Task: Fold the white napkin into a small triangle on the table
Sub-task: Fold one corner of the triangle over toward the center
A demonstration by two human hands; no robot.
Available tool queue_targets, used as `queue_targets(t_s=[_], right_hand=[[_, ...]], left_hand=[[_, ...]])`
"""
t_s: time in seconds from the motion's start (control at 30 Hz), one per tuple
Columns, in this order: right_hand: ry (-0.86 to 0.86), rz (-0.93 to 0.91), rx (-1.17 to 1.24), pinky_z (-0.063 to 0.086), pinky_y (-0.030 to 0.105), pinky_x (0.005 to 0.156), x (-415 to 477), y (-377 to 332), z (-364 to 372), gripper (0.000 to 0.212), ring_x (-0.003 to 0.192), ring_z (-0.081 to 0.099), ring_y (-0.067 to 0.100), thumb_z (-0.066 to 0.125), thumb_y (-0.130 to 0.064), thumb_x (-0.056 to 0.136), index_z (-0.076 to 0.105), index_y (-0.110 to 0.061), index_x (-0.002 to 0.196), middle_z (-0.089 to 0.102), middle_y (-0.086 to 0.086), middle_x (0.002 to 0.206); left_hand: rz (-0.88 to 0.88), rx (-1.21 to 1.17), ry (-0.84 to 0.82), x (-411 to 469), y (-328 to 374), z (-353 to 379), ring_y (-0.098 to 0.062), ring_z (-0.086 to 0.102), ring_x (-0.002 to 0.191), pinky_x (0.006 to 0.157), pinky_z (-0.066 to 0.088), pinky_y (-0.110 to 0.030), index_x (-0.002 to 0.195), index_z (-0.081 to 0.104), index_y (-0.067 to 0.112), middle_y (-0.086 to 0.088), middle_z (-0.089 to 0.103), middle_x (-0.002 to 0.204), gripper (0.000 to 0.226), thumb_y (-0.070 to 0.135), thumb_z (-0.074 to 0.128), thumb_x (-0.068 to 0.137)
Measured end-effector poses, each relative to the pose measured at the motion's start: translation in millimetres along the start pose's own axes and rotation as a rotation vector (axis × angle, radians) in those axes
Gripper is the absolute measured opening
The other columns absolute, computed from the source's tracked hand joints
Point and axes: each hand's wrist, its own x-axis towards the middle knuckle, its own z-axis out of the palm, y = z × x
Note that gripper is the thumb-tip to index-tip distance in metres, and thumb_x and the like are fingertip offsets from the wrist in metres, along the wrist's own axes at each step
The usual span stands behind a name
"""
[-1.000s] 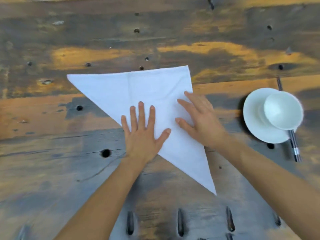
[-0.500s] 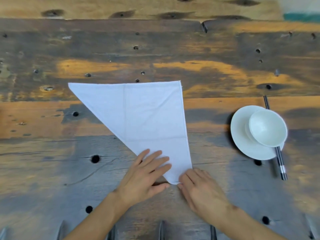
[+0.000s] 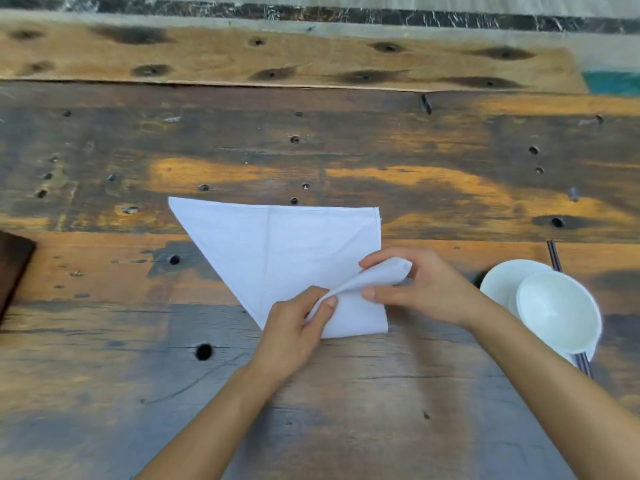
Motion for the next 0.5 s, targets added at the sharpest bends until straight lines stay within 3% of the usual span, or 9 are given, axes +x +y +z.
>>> queue_targets(t_s=[0.07,0.17,0.23,0.33,0.4,0.5], right_hand=[[0.09,-0.013,0.105,0.059,0.036,0.083,22.3,11.6,6.5,0.008,0.096,0.073,0.013,0.077,-0.024,0.089,0.077,-0.024,0.097,0.078,-0.005,0.102],[0.279,-0.02,0.176,0.06,0.048,0.078,50.7,24.5,13.2,0.009,0.087,0.074,0.019,0.069,-0.02,0.096,0.076,-0.016,0.09,0.079,0.001,0.095],[0.393,-0.011,0.151,0.055,0.041,0.069,65.7,31.4,14.8,0.015,0.074,0.068,0.014,0.069,-0.023,0.095,0.073,-0.02,0.081,0.077,-0.006,0.082],[0.502,0.028,0.032,0.039,0.029,0.058,84.9,38.3,12.8,0.029,0.056,0.053,-0.001,0.069,-0.028,0.095,0.062,-0.025,0.067,0.064,-0.022,0.061],[0.532,0.069,-0.052,0.035,0.03,0.056,94.7,39.8,11.0,0.034,0.052,0.05,0.002,0.068,-0.031,0.095,0.057,-0.024,0.063,0.059,-0.021,0.055],[0.525,0.106,-0.158,0.044,0.036,0.061,106.0,41.0,8.3,0.031,0.064,0.06,0.015,0.065,-0.035,0.096,0.065,-0.015,0.072,0.068,-0.007,0.068]], left_hand=[[-0.055,0.014,-0.048,12.5,3.0,-3.6,-0.006,0.055,0.068,0.066,0.044,-0.029,0.094,0.066,0.029,0.003,0.063,0.074,0.029,0.054,0.053,0.097],[-0.154,0.036,-0.114,25.6,1.1,-15.3,-0.003,0.068,0.084,0.076,0.054,-0.024,0.099,0.068,0.036,0.013,0.074,0.088,0.025,0.058,0.065,0.088],[-0.159,0.108,-0.136,29.2,-5.3,-25.8,0.002,0.067,0.089,0.078,0.052,-0.018,0.102,0.068,0.037,0.017,0.074,0.094,0.022,0.054,0.071,0.088],[-0.173,0.231,-0.13,32.2,-16.8,-40.6,0.002,0.065,0.087,0.076,0.049,-0.022,0.106,0.068,0.035,0.017,0.074,0.092,0.016,0.044,0.07,0.093],[-0.205,0.268,-0.101,33.3,-23.1,-47.8,0.0,0.066,0.082,0.072,0.049,-0.021,0.106,0.067,0.036,0.014,0.074,0.087,0.014,0.042,0.069,0.094],[-0.22,0.319,-0.058,34.7,-28.5,-52.9,0.004,0.06,0.071,0.059,0.04,-0.01,0.099,0.067,0.036,0.016,0.066,0.068,0.008,0.041,0.069,0.094]])
